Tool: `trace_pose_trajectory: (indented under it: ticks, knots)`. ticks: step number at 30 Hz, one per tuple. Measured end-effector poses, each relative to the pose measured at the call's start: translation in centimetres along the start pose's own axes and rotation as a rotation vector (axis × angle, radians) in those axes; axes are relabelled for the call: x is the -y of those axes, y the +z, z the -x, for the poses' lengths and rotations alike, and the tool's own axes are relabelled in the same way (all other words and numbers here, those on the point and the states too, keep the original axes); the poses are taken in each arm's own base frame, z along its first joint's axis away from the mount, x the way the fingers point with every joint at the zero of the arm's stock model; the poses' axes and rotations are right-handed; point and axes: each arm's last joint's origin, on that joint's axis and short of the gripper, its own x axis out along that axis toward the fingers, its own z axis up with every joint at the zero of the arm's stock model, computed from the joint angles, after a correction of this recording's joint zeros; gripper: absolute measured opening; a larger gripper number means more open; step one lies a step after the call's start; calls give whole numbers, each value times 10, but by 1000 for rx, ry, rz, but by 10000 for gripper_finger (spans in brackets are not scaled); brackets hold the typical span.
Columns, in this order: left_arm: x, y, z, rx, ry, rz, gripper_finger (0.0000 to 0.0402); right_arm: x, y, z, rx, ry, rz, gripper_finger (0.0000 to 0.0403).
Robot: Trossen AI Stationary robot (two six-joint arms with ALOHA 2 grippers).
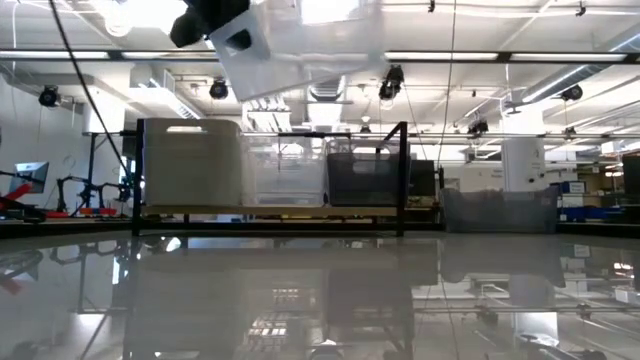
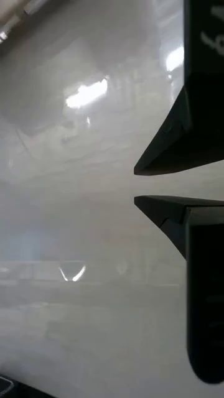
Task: Stack baskets on shelf by color
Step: Stack the transparent bin on top of the transparent bin on the shelf
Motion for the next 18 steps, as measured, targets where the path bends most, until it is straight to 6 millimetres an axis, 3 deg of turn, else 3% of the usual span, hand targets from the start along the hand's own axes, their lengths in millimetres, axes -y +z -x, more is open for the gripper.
trace_pose_trajectory:
  ticks: [4, 8, 18]
  knots:
    - [-31, 20, 6, 144, 143, 130, 0, 1, 1, 0, 49, -40, 27, 57]
    - [-49, 33, -3, 230, 258, 214, 0, 2, 2, 0, 65, -55, 53, 57]
    - [-53, 27, -53, 192, 370, 373, 0, 1, 3, 0, 71, -48, 49, 57]
